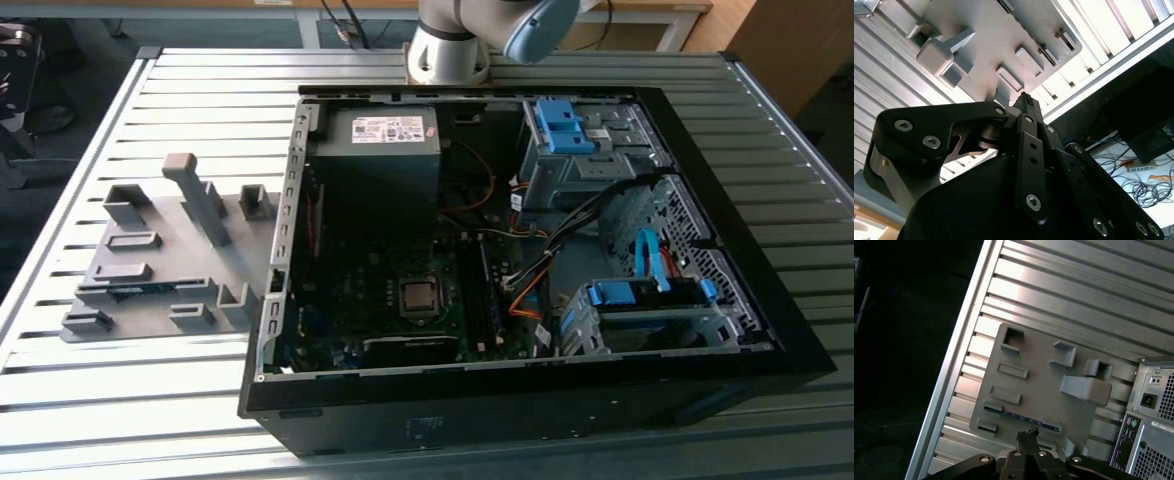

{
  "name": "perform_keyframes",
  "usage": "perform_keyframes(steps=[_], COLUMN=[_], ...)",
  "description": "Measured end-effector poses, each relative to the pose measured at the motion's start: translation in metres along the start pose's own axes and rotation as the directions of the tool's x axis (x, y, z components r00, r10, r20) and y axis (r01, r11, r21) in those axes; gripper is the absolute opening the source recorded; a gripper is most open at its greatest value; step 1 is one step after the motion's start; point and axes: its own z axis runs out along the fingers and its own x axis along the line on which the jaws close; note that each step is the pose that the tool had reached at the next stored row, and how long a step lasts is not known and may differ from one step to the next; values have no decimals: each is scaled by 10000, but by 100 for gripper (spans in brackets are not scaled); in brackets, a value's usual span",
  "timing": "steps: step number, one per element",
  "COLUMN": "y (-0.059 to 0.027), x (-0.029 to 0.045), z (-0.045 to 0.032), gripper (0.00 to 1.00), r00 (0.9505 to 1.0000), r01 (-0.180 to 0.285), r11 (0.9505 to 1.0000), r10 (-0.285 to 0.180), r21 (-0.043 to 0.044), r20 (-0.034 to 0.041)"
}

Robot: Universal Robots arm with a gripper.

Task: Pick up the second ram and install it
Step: 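Pick up the second ram and move it above second insertion slot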

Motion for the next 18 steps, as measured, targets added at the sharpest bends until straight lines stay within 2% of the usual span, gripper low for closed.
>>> perform_keyframes(steps=[18], y=[0], x=[0], z=[0], gripper=[11], r00=[9989], r01=[479], r11=[9989], r10=[-479], r21=[-12], r20=[-20])
